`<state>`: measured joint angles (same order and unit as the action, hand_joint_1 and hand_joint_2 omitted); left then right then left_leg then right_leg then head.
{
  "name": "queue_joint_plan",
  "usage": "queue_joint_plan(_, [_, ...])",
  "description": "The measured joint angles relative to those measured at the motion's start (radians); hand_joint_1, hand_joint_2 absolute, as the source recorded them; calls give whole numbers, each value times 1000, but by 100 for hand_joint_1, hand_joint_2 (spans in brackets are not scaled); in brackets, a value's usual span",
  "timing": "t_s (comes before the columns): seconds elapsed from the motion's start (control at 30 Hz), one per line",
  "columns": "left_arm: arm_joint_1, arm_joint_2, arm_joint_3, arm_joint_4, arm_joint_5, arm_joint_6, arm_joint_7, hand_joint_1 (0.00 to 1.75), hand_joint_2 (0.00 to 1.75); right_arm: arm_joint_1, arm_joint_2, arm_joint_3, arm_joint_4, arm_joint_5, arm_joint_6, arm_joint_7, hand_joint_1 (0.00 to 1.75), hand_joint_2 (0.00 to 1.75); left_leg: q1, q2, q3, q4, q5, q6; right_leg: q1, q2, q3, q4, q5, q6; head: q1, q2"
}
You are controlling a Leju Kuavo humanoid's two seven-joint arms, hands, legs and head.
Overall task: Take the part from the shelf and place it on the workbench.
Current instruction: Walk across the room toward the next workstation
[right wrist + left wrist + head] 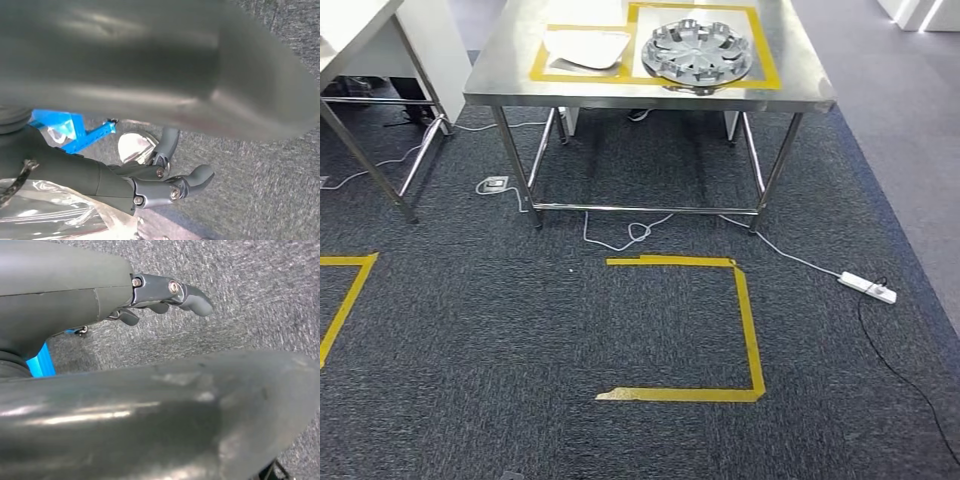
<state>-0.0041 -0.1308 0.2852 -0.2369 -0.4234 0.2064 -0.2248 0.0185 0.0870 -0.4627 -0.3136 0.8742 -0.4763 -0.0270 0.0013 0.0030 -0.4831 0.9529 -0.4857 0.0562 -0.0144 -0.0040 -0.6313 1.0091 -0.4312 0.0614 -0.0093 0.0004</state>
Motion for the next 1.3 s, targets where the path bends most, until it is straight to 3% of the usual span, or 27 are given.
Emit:
queue_joint_plan(0.07, [1,-1,0,0,0,0,0,0,0,0,0,0,0,6,-2,2,0,0,4,-5,-8,-4,8,0,-4,2,-50,131,-81,6,5,0])
queue_joint_plan(0.13, [5,-1,1,0,0,-1,1,0,0,1,0,0,0,9,-2,4,0,0,7,-14,-15,-1,11,-6,-11,2,-82,238,-125,13,6,0])
queue_joint_plan(0.17, [6,-2,3,0,0,-1,2,0,0,1,0,0,0,10,-2,6,0,0,10,-20,-18,0,12,-10,-14,3,-69,235,-120,17,6,0])
queue_joint_plan(0.2, [7,-2,4,0,0,-1,2,0,0,2,0,0,0,11,-2,7,0,0,14,-30,-20,4,12,-17,-19,5,-35,190,-99,22,6,0])
queue_joint_plan(0.27, [5,-2,6,0,0,-1,3,0,0,1,2,0,1,11,-2,7,0,0,20,-49,-28,18,7,-36,-30,42,57,47,-65,35,9,0])
queue_joint_plan(0.3, [3,-2,7,0,0,-1,3,0,0,0,3,0,1,11,-1,8,0,0,21,-58,-33,27,3,-46,-34,58,89,-2,-61,33,11,0])
queue_joint_plan(0.37, [2,0,8,0,0,0,4,0,0,-1,6,0,2,11,0,8,0,0,20,-75,-41,35,3,-62,-33,71,108,-22,-72,17,10,0])
queue_joint_plan(0.4, [3,0,8,0,0,0,4,0,0,-1,6,0,2,11,1,8,0,0,22,-83,-43,35,5,-68,-32,58,108,-17,-71,4,7,0])
queue_joint_plan(0.47, [5,0,9,0,-1,0,4,0,0,0,6,-1,2,11,2,9,0,0,26,-71,-52,53,-6,-76,-28,37,105,-13,-67,-14,3,0])
queue_joint_plan(0.53, [4,0,10,0,-1,0,4,0,0,0,6,-2,2,11,3,9,0,0,25,-34,-91,140,-65,-77,-23,13,100,-14,-64,-28,-3,0])
queue_joint_plan(0.6, [2,0,11,0,-1,0,4,0,0,3,6,-2,2,11,4,9,0,0,24,-16,-153,280,-137,-76,-13,-15,90,-14,-61,-37,-6,0])
queue_joint_plan(0.63, [3,0,12,0,-1,0,5,0,0,3,6,-2,2,11,5,9,0,0,23,-13,-171,327,-153,-74,-9,-29,86,-13,-59,-40,-7,0])
queue_joint_plan(0.67, [5,0,12,0,-1,0,5,0,0,3,6,-2,2,11,5,9,0,0,22,-11,-171,338,-150,-70,-5,-41,83,-13,-58,-42,-6,0])
queue_joint_plan(0.7, [7,0,13,0,-1,0,5,0,0,2,6,-2,2,11,5,9,0,0,19,-7,-149,306,-128,-64,-1,-53,81,-13,-57,-43,-7,0])
queue_joint_plan(0.73, [8,0,14,0,-1,0,5,0,0,2,6,-2,2,11,6,9,0,0,15,5,-110,241,-96,-55,2,-64,81,-13,-56,-43,-7,0])
queue_joint_plan(0.8, [6,1,14,0,-1,0,5,0,0,1,7,-2,2,12,6,8,0,0,0,61,-33,102,-52,-37,7,-86,84,-12,-55,-41,-6,0])
queue_joint_plan(0.83, [3,0,15,-1,-1,0,5,0,0,1,8,-2,2,12,7,7,0,0,-6,83,-12,59,-43,-32,9,-98,85,-11,-55,-38,-6,0])
queue_joint_plan(0.87, [1,0,15,-1,-1,0,5,0,0,1,8,-2,2,13,8,6,0,0,-11,92,-7,41,-44,-30,10,-111,85,-11,-54,-34,-6,0])
queue_joint_plan(0.93, [3,-1,16,0,-1,0,5,0,0,-2,8,-2,2,16,8,6,0,0,-11,68,-12,34,-35,-26,8,-131,86,-11,-54,-24,-7,0])
queue_joint_plan(1.0, [7,-1,17,0,-1,0,6,0,0,-4,8,-2,2,22,9,4,0,0,-7,45,-16,28,-22,-15,4,-94,72,20,-82,-13,-4,0])
queue_joint_plan(1.07, [6,-4,19,0,-1,0,6,0,0,0,8,-2,3,27,8,2,0,0,-5,20,-25,25,-12,-7,1,-28,24,133,-151,-5,1,0])
queue_joint_plan(1.13, [6,-6,22,0,-1,-1,6,0,0,4,8,-2,3,32,8,2,0,0,-6,-9,-34,26,-5,-4,1,-1,-31,260,-204,-3,3,0])
queue_joint_plan(1.17, [7,-6,23,0,-1,-1,5,0,0,5,8,-3,3,35,7,2,0,0,-7,-25,-35,27,-4,-5,2,3,-38,278,-201,-3,3,0])
queue_joint_plan(1.2, [9,-7,23,0,-1,-2,6,0,0,5,8,-3,3,38,6,2,0,0,-7,-39,-35,27,-3,-5,2,6,-24,253,-178,-5,4,0])
queue_joint_plan(1.23, [10,-7,24,0,-1,-2,6,0,0,5,8,-3,3,40,6,2,0,0,-8,-54,-34,28,-2,-7,2,14,7,191,-141,-8,4,0])
queue_joint_plan(1.3, [8,-7,24,0,-1,-2,6,0,0,4,8,-2,3,44,5,2,0,0,-9,-80,-35,32,-2,-11,-1,61,79,44,-84,-15,3,0])
